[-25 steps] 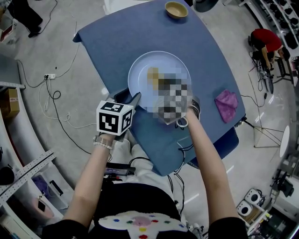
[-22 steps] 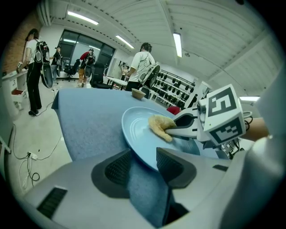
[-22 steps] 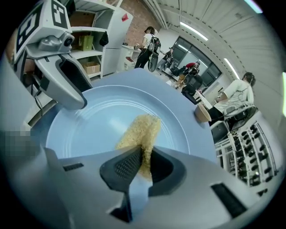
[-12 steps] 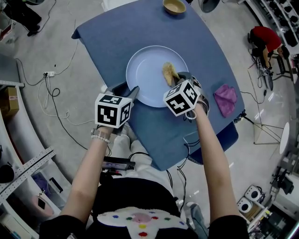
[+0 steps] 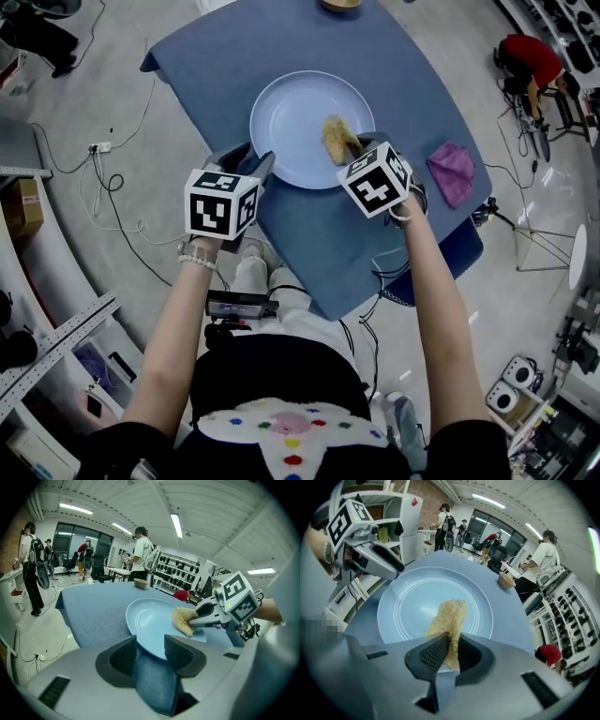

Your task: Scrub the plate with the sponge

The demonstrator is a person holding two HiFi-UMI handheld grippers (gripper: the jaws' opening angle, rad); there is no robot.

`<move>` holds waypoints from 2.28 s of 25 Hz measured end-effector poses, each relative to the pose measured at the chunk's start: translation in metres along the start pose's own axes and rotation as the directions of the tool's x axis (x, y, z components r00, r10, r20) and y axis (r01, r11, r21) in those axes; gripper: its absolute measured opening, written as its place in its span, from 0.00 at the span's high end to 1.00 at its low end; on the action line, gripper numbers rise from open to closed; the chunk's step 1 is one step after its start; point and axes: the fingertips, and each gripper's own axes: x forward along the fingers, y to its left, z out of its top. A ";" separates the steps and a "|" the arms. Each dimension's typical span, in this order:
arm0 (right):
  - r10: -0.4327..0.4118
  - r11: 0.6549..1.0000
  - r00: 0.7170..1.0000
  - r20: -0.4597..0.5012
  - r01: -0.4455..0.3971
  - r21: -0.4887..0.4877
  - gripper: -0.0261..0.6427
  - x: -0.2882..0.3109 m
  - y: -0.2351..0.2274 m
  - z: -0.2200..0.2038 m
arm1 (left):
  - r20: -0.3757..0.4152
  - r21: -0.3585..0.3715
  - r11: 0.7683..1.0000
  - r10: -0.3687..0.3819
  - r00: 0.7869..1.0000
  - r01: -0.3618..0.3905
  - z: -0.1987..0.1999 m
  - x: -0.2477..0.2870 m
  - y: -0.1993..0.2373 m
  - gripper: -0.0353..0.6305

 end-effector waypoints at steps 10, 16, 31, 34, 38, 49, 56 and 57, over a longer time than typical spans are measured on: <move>-0.211 0.923 0.935 0.285 0.095 0.373 0.89 -0.087 -0.013 0.005 | 0.111 0.090 0.994 -0.065 0.992 0.055 0.034 -0.040 -0.036 0.78; -0.333 0.858 0.862 0.383 0.108 0.503 0.89 -0.141 -0.012 -0.001 | 0.188 0.181 0.980 -0.115 0.975 0.081 0.062 -0.068 -0.068 0.89; -0.447 0.792 0.760 0.472 0.091 0.604 0.89 -0.218 0.020 -0.009 | 0.226 0.217 0.958 -0.236 0.945 0.187 0.072 -0.108 -0.116 0.93; -0.452 0.786 0.758 0.470 0.090 0.611 0.90 -0.224 0.024 -0.015 | 0.229 0.214 0.957 -0.244 0.942 0.195 0.070 -0.112 -0.118 0.93; -0.458 0.783 0.759 0.462 0.098 0.614 0.90 -0.226 0.024 -0.020 | 0.237 0.219 0.957 -0.241 0.941 0.190 0.073 -0.115 -0.117 0.93; -0.461 0.785 0.753 0.469 0.100 0.612 0.90 -0.223 0.024 -0.012 | 0.239 0.206 0.957 -0.250 0.938 0.202 0.073 -0.113 -0.115 0.93; -0.454 0.791 0.754 0.475 0.097 0.603 0.90 -0.223 0.026 -0.007 | 0.240 0.214 0.957 -0.245 0.939 0.195 0.074 -0.114 -0.112 0.93; -0.453 0.792 0.754 0.475 0.097 0.603 0.90 -0.223 0.026 -0.006 | 0.241 0.213 0.957 -0.244 0.939 0.194 0.075 -0.114 -0.112 0.93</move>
